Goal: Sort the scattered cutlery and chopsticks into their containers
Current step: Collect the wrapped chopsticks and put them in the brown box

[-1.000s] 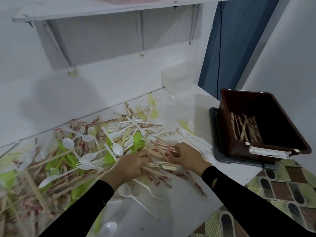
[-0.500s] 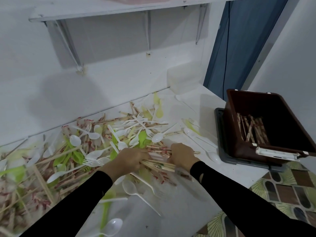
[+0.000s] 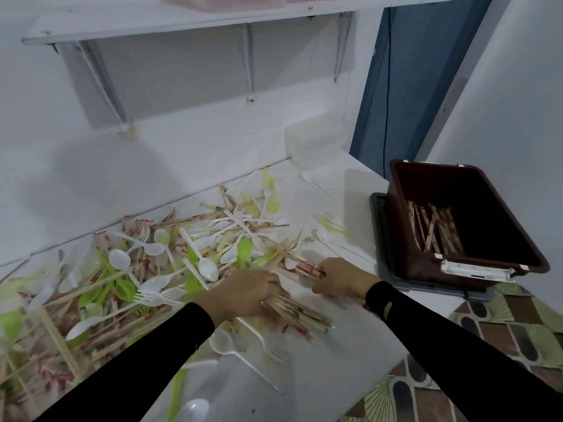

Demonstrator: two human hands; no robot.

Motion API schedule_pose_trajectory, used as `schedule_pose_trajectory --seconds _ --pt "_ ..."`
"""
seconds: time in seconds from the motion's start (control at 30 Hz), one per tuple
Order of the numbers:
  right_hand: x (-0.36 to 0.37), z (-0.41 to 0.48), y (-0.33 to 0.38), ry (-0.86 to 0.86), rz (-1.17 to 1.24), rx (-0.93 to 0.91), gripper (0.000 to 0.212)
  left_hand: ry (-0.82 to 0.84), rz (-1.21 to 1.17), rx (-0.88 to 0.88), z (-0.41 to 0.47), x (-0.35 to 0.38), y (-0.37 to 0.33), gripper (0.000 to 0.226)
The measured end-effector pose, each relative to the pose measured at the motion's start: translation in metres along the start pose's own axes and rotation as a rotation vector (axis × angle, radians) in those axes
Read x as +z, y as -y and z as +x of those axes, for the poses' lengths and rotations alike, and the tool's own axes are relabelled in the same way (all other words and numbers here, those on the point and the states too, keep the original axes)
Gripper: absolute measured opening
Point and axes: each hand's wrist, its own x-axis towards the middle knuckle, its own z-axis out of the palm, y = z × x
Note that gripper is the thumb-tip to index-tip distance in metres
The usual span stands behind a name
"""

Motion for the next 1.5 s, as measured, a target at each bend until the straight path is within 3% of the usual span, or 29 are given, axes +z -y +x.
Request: schedule_pose_trajectory --seconds 0.17,0.27,0.57,0.7,0.87,1.03,1.2,1.33,1.43,1.5 --pt "0.012 0.000 -0.002 -0.012 0.162 0.015 0.027 0.030 0.002 0.056 0.003 0.001 -0.001 0.040" --pt "0.018 0.003 0.005 -0.011 0.091 0.009 0.025 0.050 0.050 0.080 0.005 0.001 -0.001 0.031" --pt "0.005 -0.004 0.019 0.008 -0.210 0.002 0.039 -0.170 0.128 0.213 -0.005 0.020 0.003 0.021" --pt "-0.027 -0.013 0.011 0.142 -0.102 -0.003 0.033 -0.180 0.155 0.234 0.000 0.018 0.002 0.028" --pt "-0.057 -0.030 -0.009 0.173 0.001 0.018 0.025 -0.401 -0.082 0.113 0.012 -0.003 0.005 0.031" --pt "-0.065 -0.050 -0.031 0.267 0.428 0.026 0.018 -0.545 -0.537 -0.174 0.006 -0.048 0.004 0.033" --pt "-0.059 -0.048 -0.039 0.047 0.718 -0.082 0.014 -0.970 -0.928 -0.407 0.011 -0.078 -0.014 0.033" --pt "-0.053 -0.044 -0.022 -0.364 0.900 -0.187 0.025 -1.301 -1.166 -0.375 0.018 -0.089 -0.019 0.034" --pt "-0.042 -0.042 -0.003 -0.668 1.084 -0.296 0.032 -1.386 -1.181 -0.383 0.021 -0.082 -0.018 0.023" --pt "-0.027 -0.041 0.004 -0.796 1.146 -0.288 0.033 -1.351 -1.172 -0.424 0.024 -0.072 -0.024 0.035"
